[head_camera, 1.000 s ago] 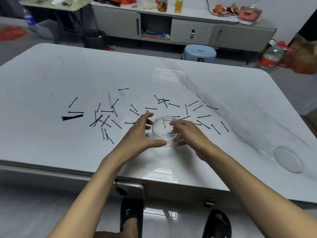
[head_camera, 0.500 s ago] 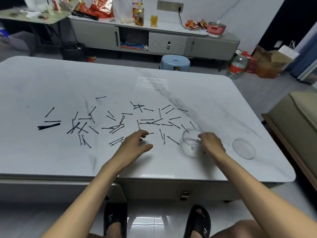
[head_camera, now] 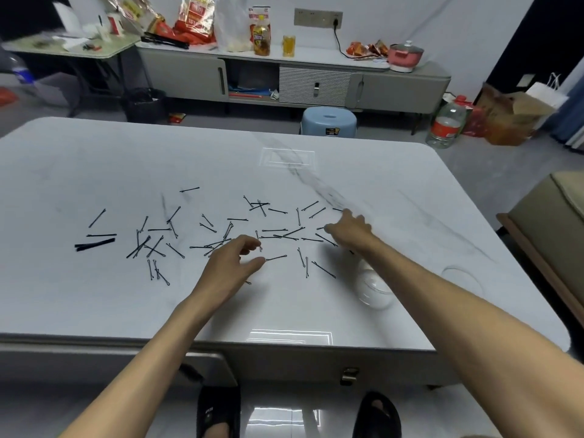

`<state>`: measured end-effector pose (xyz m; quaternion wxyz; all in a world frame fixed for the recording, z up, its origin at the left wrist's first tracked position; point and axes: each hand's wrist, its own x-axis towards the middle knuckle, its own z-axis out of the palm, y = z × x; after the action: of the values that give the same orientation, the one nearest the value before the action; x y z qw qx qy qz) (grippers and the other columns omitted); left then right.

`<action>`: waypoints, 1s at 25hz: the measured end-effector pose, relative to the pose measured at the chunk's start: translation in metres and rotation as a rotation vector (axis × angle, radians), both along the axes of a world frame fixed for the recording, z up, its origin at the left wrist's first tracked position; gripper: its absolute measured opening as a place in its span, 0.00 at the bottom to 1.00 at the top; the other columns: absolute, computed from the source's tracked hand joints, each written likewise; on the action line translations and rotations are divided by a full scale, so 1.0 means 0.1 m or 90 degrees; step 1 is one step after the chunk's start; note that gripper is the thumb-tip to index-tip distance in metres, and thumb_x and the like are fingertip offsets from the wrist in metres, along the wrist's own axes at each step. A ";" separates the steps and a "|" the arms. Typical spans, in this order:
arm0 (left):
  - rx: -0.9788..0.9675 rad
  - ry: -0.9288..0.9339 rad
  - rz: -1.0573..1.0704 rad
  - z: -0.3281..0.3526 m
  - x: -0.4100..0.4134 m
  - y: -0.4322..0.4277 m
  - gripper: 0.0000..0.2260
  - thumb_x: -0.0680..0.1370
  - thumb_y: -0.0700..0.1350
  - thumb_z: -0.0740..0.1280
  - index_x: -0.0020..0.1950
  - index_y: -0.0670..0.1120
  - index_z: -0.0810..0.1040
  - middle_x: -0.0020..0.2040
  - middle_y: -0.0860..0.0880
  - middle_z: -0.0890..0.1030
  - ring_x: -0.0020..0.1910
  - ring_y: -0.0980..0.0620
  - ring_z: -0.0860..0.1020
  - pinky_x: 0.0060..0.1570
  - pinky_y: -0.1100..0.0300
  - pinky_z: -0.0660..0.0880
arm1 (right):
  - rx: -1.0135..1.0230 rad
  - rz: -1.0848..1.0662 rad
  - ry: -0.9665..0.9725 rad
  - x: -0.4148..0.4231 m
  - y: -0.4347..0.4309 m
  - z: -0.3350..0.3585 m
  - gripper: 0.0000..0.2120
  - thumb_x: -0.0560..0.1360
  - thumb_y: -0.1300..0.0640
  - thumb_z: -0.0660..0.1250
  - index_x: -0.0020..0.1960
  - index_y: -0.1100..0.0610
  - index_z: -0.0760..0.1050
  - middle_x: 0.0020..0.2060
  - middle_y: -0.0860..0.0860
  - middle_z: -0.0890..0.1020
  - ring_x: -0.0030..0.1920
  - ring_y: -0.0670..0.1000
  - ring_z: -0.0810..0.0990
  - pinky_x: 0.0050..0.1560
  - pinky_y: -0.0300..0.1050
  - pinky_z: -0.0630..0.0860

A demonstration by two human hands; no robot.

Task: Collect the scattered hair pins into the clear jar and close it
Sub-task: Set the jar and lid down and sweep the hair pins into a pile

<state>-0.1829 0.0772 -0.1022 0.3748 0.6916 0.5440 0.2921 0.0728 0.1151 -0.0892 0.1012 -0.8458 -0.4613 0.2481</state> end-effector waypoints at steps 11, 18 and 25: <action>0.154 0.170 0.291 -0.36 -1.16 0.70 0.20 0.77 0.48 0.67 0.67 0.43 0.72 0.66 0.44 0.74 0.65 0.44 0.71 0.63 0.52 0.67 | 0.035 0.003 -0.087 -0.34 0.39 -0.68 0.34 0.79 0.38 0.47 0.79 0.55 0.47 0.79 0.58 0.44 0.77 0.60 0.38 0.74 0.64 0.38; 0.025 0.373 0.379 -0.52 -2.10 1.35 0.32 0.80 0.62 0.55 0.77 0.43 0.59 0.77 0.40 0.60 0.75 0.36 0.56 0.72 0.42 0.53 | 0.218 0.069 -0.112 -0.67 0.49 -0.74 0.30 0.80 0.44 0.53 0.77 0.59 0.54 0.77 0.57 0.57 0.77 0.56 0.51 0.75 0.58 0.46; 0.064 0.373 0.202 -0.65 -1.87 1.51 0.28 0.80 0.62 0.53 0.76 0.50 0.62 0.76 0.50 0.65 0.76 0.44 0.59 0.69 0.45 0.62 | 0.182 0.214 -0.119 -0.94 0.95 -0.74 0.27 0.80 0.43 0.51 0.74 0.56 0.60 0.75 0.56 0.60 0.76 0.57 0.53 0.75 0.60 0.48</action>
<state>-0.3702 0.2283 -0.1667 0.1177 0.6703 0.7145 0.1622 -0.0208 0.2096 -0.1635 0.1344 -0.7534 -0.6334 0.1143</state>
